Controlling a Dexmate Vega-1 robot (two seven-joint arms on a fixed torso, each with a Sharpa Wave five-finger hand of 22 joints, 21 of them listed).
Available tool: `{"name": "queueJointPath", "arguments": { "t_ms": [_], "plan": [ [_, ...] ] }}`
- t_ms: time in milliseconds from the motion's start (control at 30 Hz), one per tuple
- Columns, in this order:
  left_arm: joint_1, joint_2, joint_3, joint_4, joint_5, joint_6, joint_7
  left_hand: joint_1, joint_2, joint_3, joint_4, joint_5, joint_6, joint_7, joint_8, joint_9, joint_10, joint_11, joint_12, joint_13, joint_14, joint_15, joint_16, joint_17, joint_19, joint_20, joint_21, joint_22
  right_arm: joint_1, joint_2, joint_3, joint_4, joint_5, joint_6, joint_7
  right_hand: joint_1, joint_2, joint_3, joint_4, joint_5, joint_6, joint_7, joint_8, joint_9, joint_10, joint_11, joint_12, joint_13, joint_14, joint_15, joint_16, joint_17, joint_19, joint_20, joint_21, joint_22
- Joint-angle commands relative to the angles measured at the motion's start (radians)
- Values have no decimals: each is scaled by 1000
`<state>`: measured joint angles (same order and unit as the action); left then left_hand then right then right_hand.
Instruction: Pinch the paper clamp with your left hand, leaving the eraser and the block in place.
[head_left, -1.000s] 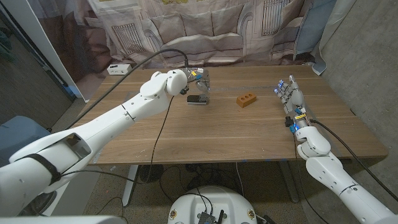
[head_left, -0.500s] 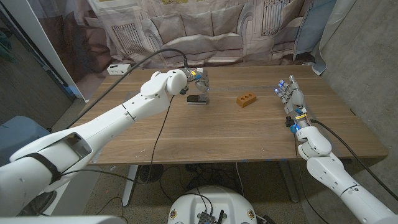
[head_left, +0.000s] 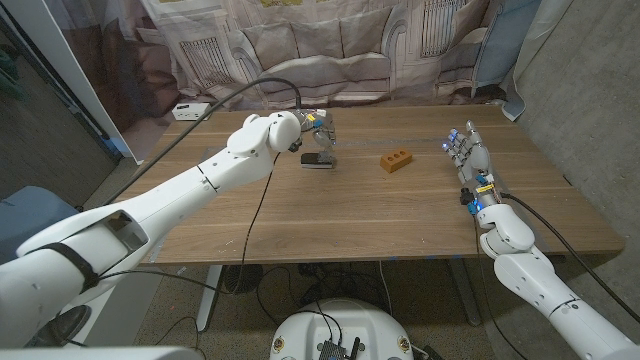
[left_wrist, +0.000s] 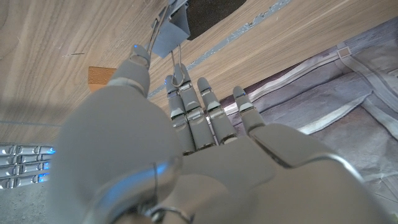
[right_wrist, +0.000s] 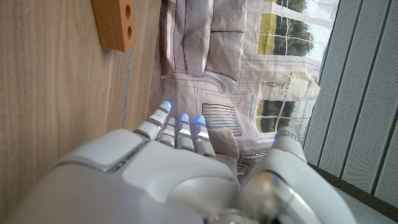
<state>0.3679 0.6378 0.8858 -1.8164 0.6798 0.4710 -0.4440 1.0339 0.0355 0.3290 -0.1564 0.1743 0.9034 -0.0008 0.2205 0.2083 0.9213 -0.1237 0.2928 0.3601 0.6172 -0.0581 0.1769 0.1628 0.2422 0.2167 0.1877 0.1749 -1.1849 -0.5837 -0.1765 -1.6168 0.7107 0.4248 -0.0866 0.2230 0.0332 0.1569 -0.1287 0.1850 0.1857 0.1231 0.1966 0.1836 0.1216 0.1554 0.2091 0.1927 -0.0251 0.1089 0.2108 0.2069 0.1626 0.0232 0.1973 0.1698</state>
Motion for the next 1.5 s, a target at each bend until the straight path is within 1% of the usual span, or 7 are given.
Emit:
{"name": "queueJointPath", "arguments": {
  "t_ms": [33, 300, 367, 633, 1000, 1200, 1500],
  "plan": [
    [-17, -8, 16, 21, 14, 9, -16, 38, 54, 8, 13, 3, -1, -13, -5, 3, -11, -1, -9, 5, -10, -31, -1, 1, -10, 2, -1, 1, -9, 1, 5, -6, -5, 4, -10, 11, 2, 0, -2, -1, 9, -2, -1, 2, 7, 1, -2, 4, 5, 0, -3, 3, 8, -1, -2, 3],
    [-28, -2, 22, 26, 15, -5, -27, 35, 50, 7, 11, 4, -19, -18, -12, 5, -28, 0, -20, 7, -22, -24, -2, 1, -17, 2, -1, 1, -9, 3, 5, -7, -7, 7, -11, 14, 3, 1, -3, -1, 10, -2, -1, 2, 7, 1, -2, 4, 5, 0, -3, 2, 8, 0, -2, 3],
    [-30, 0, 25, 26, 23, -6, -30, 31, 43, 1, 9, 4, -41, -21, -20, 5, -52, 1, -35, 4, -41, -25, -3, 2, -28, 2, -3, 1, -10, 2, 5, -9, -10, 7, -13, 15, 3, 1, -3, -1, 10, -2, -1, 2, 7, 2, -2, 4, 5, 0, -3, 2, 8, 0, -2, 3],
    [-28, -1, 20, 29, 20, -11, -31, 19, 35, -8, 12, 3, -56, -24, -23, 6, -60, 2, -43, 3, -51, -23, 0, 3, -39, 2, -4, 1, -19, -3, 8, -23, -16, 3, -22, 16, 3, 2, -4, -1, 10, -2, -1, 2, 6, 3, -3, 4, 5, 0, -4, 2, 8, -1, -2, 3],
    [-31, -2, 19, 36, 20, -19, -35, 9, 31, -17, 15, 3, -83, -20, -29, 6, -88, 3, -58, 1, -67, -20, 1, 5, -48, 1, -3, 1, -29, -9, 14, -37, -20, 1, -26, 18, 4, 2, -4, -1, 10, -2, -2, 2, 8, 2, -3, 4, 6, 1, -4, 2, 8, 0, -3, 3],
    [-29, -3, 14, 40, 16, -20, -31, 3, 28, -22, 15, 4, -104, -15, -33, 5, -104, 11, -66, -1, -76, -14, 1, 5, -53, 2, -2, 1, -30, -11, 15, -40, -19, -2, -25, 19, 4, 2, -4, -2, 10, -2, -2, 2, 7, 0, -3, 4, 6, 0, -4, 2, 8, 0, -3, 3],
    [-18, 6, 9, 29, 15, -7, -29, -13, 22, -33, 19, 3, -138, -15, -37, 4, -135, 18, -80, -6, -94, -6, 1, 6, -61, 2, -2, 1, -26, -10, 14, -38, -20, -1, -20, 21, 4, 3, -5, -2, 11, -2, -2, 2, 7, 1, -3, 4, 5, 0, -4, 2, 8, 0, -3, 3]
  ]
}}
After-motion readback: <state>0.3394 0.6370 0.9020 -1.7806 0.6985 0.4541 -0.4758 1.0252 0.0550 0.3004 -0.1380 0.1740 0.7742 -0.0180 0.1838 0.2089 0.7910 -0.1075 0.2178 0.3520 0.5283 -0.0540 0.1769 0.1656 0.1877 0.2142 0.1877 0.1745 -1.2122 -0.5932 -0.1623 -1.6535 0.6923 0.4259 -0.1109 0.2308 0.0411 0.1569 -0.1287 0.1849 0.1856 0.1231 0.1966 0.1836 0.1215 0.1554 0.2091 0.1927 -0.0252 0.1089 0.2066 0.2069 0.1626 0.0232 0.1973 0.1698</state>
